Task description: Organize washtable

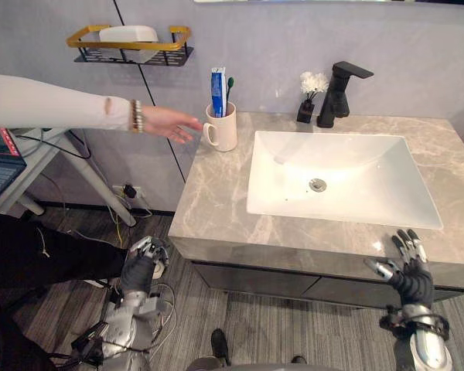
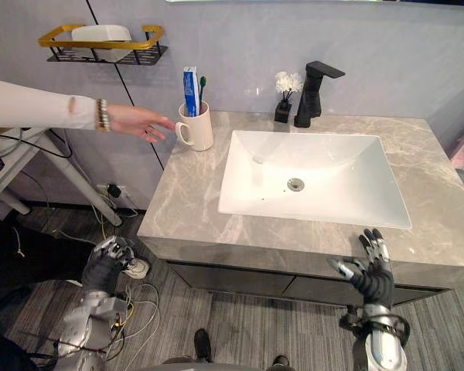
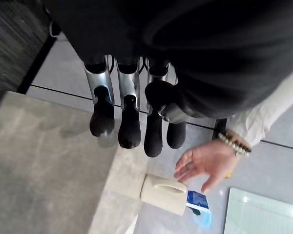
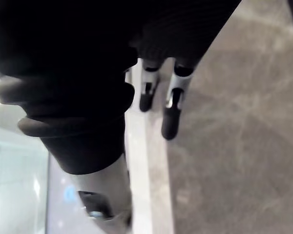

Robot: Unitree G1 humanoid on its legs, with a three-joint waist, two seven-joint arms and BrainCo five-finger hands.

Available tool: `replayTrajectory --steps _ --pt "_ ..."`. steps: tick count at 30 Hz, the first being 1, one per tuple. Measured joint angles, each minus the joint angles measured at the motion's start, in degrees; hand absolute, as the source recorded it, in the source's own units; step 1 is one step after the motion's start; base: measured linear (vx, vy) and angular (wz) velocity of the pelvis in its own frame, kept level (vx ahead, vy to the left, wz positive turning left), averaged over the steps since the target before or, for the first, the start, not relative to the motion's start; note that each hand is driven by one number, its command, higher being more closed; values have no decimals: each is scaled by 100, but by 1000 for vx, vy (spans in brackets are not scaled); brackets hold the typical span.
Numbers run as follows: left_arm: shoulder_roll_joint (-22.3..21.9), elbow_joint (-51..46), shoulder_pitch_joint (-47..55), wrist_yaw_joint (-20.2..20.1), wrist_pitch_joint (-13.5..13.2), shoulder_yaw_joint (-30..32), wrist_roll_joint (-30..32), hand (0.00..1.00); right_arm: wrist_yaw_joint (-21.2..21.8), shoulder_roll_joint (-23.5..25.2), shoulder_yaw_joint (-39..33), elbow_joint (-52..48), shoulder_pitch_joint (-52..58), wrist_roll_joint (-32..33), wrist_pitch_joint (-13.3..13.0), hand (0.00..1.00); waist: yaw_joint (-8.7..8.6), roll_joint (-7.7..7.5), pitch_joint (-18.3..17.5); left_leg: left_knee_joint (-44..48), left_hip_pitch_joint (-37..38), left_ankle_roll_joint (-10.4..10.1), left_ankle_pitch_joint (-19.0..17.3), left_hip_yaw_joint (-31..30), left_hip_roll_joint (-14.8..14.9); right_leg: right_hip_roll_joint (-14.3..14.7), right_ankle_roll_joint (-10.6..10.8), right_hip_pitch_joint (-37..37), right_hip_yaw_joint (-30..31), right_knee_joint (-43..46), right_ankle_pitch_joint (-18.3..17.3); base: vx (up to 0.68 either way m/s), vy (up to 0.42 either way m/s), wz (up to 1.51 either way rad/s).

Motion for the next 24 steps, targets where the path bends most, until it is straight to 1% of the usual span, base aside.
replayTrajectory --steps 4,5,6,7,8,10,12,17,22,23,24 --pt "-222 420 389 -91 -12 206 -282 0 -2 298 -25 40 62 46 -2 0 25 -12 -36 1 89 5 -41 217 65 -2 0 4 100 10 0 8 13 -21" --pt "-299 537 516 -94 -5 240 -365 0 -31 441 -11 42 113 128 3 0 38 -28 -42 2 146 5 -76 352 97 1 1 10 143 19 1 35 -10 -29" --pt "-361 620 590 -101 0 237 -415 0 -117 502 61 105 249 249 47 0 53 -41 -50 2 192 0 -97 487 124 1 2 25 148 25 1 42 -14 -32" --pt "-431 687 653 -102 2 238 -436 0 -175 518 81 184 394 308 34 0 56 -48 -57 3 236 -23 -120 587 146 2 2 37 162 34 1 51 -19 -27" --pt "-489 769 676 -103 3 230 -443 0 -246 603 114 322 563 421 134 0 63 -53 -66 3 272 -29 -132 748 178 4 6 37 167 51 -2 58 -22 -23" --pt "-590 1072 673 -111 9 172 -465 0 -386 597 355 902 965 605 435 0 21 -17 -137 5 278 -38 -142 999 243 4 30 -9 189 96 -20 78 -20 -21" --pt "-650 1308 627 -114 12 106 -471 0 -395 527 573 1120 1163 661 524 0 1 34 -162 9 328 -67 -162 1139 283 4 32 -19 256 103 -21 79 -15 -31" --pt "-683 1478 586 -161 11 -269 -467 0 -376 489 961 1107 1373 505 484 0 -1 55 -264 6 434 -161 -230 1322 367 28 56 -9 304 112 -96 50 -27 -19" --pt "-640 1448 549 -208 -2 -392 -473 0 -356 471 1208 747 1428 407 455 0 9 51 -280 10 440 -199 -260 1306 363 11 97 5 261 182 -178 86 -15 5" --pt "-614 1336 565 -167 6 -420 -476 100 -341 475 1263 643 1428 399 439 0 4 32 -289 27 429 -207 -266 1273 359 2 78 20 223 221 -179 119 -8 15" --pt "-586 1241 625 -110 6 -433 -483 100 -326 481 1284 604 1435 364 424 0 4 11 -297 32 413 -205 -261 1227 358 -2 79 35 167 233 -181 134 -16 23"
